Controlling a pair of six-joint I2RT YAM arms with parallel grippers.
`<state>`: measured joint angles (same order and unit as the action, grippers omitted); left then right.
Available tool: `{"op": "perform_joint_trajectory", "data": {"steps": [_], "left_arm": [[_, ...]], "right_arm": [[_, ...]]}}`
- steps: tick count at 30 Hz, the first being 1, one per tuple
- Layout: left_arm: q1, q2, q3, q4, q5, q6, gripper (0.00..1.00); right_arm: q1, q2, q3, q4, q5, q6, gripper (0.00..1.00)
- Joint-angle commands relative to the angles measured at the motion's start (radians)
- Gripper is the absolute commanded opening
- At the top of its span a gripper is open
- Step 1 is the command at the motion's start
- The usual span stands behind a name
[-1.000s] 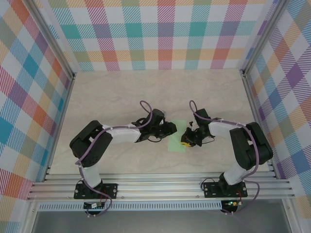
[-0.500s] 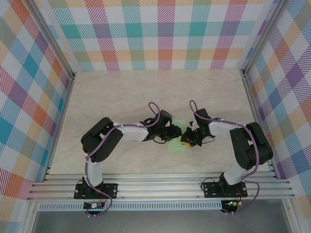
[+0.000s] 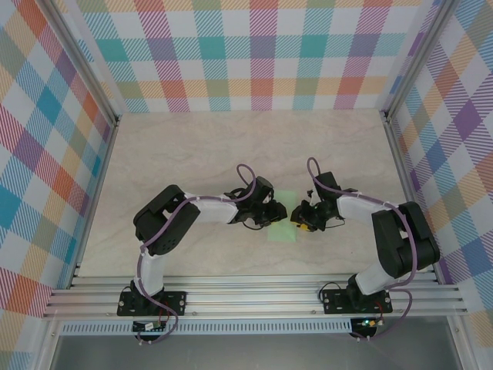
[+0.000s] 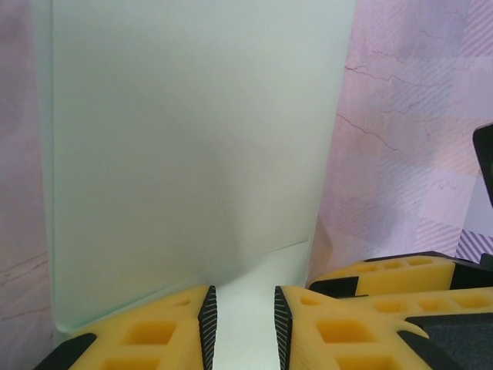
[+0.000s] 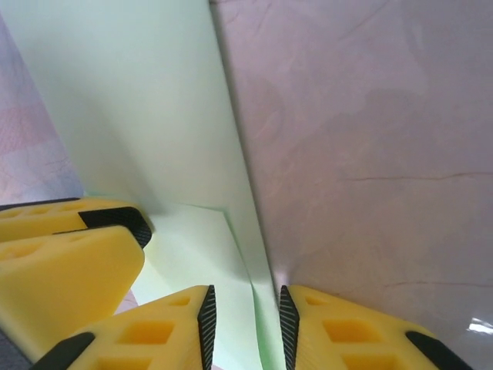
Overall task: Fold a paper plane with a square sheet of paper (pick it up from the middle)
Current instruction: Turn over the paper at the center of the table.
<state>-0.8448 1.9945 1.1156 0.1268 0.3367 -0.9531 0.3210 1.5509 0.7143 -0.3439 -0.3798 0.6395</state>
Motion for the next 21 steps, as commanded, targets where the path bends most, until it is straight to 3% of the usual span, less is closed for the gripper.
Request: {"op": "perform_joint_trajectory", "data": {"steps": [1, 21], "left_arm": [[-0.010, 0.017, 0.003, -0.058, -0.011, 0.007, 0.29], [-0.010, -0.002, 0.003, -0.042, -0.011, 0.007, 0.30]], "right_arm": [[-0.002, -0.004, 0.000, -0.003, 0.012, -0.005, 0.34], [-0.002, 0.028, -0.017, 0.069, -0.133, -0.028, 0.28]]}}
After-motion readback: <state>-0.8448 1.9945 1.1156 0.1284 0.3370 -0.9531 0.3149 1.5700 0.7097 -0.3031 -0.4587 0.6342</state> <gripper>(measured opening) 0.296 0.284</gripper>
